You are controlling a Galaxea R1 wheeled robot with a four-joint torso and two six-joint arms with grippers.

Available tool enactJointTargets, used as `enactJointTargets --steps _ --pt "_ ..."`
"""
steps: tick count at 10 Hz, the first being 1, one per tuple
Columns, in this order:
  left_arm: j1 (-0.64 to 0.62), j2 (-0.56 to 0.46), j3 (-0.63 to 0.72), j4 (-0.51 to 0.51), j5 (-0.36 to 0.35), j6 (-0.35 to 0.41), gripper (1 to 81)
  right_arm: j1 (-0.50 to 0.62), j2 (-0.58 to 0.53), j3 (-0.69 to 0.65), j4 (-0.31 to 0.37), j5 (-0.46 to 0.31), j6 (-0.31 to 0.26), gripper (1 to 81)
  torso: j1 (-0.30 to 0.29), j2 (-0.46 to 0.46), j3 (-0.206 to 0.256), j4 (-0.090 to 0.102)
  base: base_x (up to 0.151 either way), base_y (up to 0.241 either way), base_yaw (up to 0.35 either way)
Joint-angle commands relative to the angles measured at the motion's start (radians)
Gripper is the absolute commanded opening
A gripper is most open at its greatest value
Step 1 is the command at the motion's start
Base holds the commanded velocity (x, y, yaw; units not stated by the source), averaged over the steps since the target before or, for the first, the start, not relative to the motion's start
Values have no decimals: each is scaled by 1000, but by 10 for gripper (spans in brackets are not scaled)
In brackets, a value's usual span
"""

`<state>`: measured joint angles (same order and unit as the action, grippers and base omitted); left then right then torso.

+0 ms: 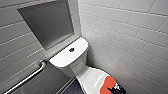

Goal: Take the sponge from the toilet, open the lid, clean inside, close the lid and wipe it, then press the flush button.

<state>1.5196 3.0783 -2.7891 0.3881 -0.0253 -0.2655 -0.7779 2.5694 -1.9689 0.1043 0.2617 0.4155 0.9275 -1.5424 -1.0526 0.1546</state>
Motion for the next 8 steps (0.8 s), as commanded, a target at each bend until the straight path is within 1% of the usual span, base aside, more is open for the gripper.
enactJointTargets --steps 1,3,4,6,7,8 --pt "28 -2 -3 -3 76 -1 811 71 -78 70 -6 -98 -6 10 0 0 0 0 0 0 0" --pt "28 1 -3 -2 73 0 811 96 -180 219 -12 -98 -9 10 0 0 0 0 0 0 0" --pt "28 2 -3 0 70 0 811 105 -243 306 -26 -96 -9 10 0 0 0 0 0 0 0" --pt "28 8 -3 3 68 3 811 105 -329 396 -27 -90 -9 10 0 0 0 0 0 0 0" --pt "24 7 -3 3 68 3 811 99 -361 446 -28 -90 -11 10 0 0 0 0 0 0 0" --pt "20 4 -3 2 67 3 811 78 -374 467 -29 -90 -11 10 0 0 0 0 0 0 0"
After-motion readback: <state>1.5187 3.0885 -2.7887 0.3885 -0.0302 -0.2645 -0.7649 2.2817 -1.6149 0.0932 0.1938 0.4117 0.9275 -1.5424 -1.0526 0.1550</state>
